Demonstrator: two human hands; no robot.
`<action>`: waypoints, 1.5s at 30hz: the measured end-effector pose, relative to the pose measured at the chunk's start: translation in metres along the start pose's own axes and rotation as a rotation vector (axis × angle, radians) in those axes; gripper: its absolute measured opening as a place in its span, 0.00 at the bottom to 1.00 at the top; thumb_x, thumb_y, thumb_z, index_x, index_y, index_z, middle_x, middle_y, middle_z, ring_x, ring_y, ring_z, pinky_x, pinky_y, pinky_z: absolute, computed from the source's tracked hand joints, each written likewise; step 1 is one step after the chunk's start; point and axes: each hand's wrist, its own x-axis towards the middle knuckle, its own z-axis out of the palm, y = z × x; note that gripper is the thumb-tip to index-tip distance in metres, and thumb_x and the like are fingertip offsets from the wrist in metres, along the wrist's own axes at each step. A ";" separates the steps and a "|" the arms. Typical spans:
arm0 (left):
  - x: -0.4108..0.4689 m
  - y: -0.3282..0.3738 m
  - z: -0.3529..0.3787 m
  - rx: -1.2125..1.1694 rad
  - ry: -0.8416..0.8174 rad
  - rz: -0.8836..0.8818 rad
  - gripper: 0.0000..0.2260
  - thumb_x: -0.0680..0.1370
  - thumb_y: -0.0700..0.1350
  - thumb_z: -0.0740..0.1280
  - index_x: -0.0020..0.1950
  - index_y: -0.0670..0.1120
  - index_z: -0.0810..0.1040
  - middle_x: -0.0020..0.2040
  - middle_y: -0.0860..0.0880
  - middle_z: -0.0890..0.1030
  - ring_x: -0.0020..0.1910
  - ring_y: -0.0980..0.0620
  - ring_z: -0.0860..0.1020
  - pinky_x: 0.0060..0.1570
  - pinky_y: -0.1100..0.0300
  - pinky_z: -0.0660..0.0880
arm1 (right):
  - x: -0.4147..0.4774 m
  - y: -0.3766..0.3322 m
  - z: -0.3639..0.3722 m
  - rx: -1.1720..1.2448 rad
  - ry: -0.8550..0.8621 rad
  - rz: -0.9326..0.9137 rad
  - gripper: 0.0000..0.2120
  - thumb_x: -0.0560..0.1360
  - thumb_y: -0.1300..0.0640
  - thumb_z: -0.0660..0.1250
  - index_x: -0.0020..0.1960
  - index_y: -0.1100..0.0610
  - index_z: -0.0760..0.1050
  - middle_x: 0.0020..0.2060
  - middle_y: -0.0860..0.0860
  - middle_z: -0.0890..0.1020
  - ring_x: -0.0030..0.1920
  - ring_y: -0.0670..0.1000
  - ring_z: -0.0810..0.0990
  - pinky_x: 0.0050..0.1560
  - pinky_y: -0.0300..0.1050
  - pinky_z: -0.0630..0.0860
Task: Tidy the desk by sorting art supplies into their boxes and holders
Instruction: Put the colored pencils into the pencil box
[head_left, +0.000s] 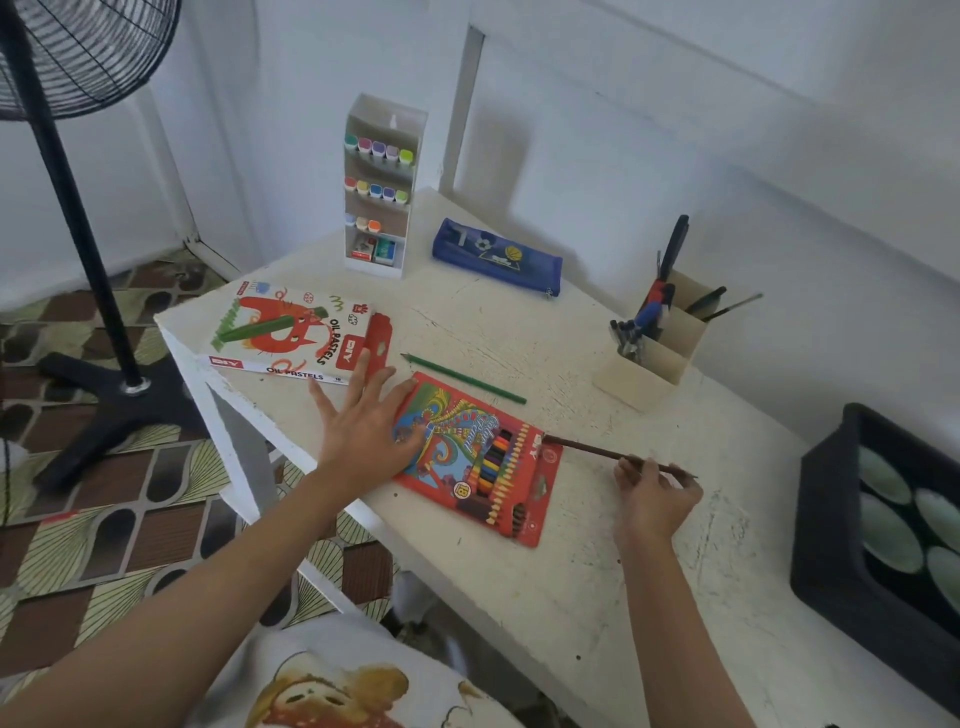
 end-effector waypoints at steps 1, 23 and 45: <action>0.000 0.000 0.000 0.004 -0.002 0.000 0.35 0.69 0.66 0.48 0.71 0.53 0.67 0.73 0.50 0.64 0.77 0.51 0.42 0.64 0.30 0.34 | 0.000 0.001 -0.001 -0.004 -0.002 0.008 0.15 0.78 0.68 0.60 0.58 0.55 0.59 0.42 0.59 0.78 0.33 0.50 0.80 0.33 0.37 0.79; 0.001 -0.001 0.002 -0.027 0.041 0.000 0.33 0.69 0.65 0.51 0.69 0.51 0.70 0.71 0.49 0.67 0.77 0.49 0.46 0.65 0.30 0.37 | -0.024 0.021 0.005 -0.759 -0.159 -0.342 0.16 0.77 0.65 0.61 0.65 0.62 0.73 0.59 0.54 0.77 0.57 0.52 0.74 0.56 0.41 0.72; -0.002 0.001 0.002 -0.002 0.083 -0.013 0.30 0.70 0.65 0.52 0.66 0.51 0.72 0.71 0.47 0.68 0.76 0.48 0.49 0.64 0.31 0.37 | -0.017 0.004 0.073 -1.063 -0.616 -0.630 0.10 0.77 0.60 0.62 0.54 0.51 0.79 0.55 0.51 0.77 0.59 0.52 0.67 0.51 0.39 0.63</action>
